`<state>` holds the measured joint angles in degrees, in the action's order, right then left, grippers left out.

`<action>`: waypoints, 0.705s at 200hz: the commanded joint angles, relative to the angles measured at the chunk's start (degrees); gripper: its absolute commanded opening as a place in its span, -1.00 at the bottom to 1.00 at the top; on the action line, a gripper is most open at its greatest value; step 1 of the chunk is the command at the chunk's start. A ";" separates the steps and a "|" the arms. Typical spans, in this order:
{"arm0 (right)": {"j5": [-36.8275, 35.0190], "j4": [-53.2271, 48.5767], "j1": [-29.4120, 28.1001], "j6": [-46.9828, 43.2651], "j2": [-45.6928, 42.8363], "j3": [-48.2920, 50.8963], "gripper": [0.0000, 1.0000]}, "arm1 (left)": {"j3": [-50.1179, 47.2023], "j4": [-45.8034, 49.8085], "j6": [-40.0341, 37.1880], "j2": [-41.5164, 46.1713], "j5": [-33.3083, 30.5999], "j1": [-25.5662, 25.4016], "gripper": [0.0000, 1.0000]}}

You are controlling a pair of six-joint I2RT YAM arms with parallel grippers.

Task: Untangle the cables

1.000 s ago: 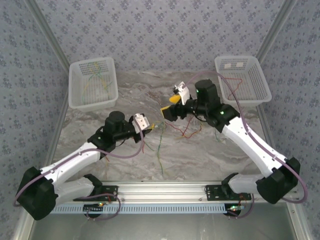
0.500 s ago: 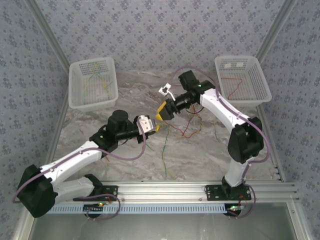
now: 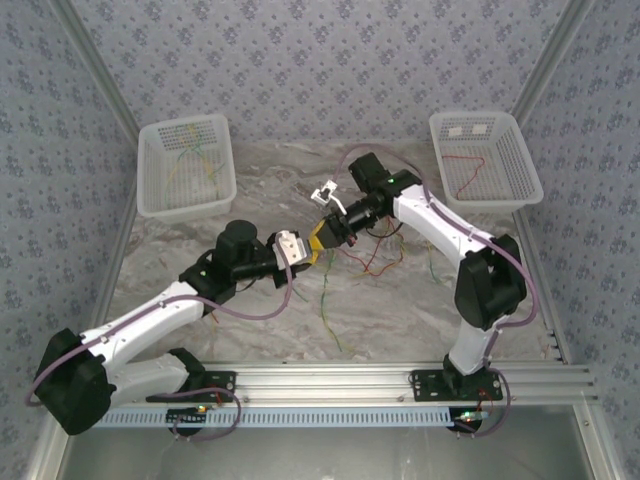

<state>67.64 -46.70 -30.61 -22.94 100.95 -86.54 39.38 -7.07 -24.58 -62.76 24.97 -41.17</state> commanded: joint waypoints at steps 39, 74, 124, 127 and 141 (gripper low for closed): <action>-22.43 19.97 -0.41 12.78 -13.59 10.69 0.07 | 0.16 -5.82 3.29 0.61 -4.04 -0.17 -1.00; -50.86 47.22 -7.71 9.98 -30.68 33.17 0.89 | 1.31 -4.68 5.44 -1.04 -4.32 0.18 -1.00; -61.96 62.54 -18.16 1.82 -36.74 44.73 0.88 | 2.71 -3.14 6.64 -1.57 -3.44 0.76 -1.00; -61.99 62.83 -18.41 1.64 -36.70 44.83 0.87 | 2.62 -3.17 6.63 -1.53 -3.36 0.77 -1.00; -62.50 64.70 -18.97 1.58 -36.29 45.46 0.80 | 2.31 -3.60 6.56 -1.49 -2.94 0.79 -1.00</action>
<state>12.03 8.40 -48.07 -18.02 64.75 -41.98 39.44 -10.04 -18.94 -64.29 21.17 -40.60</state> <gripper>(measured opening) 0.925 0.085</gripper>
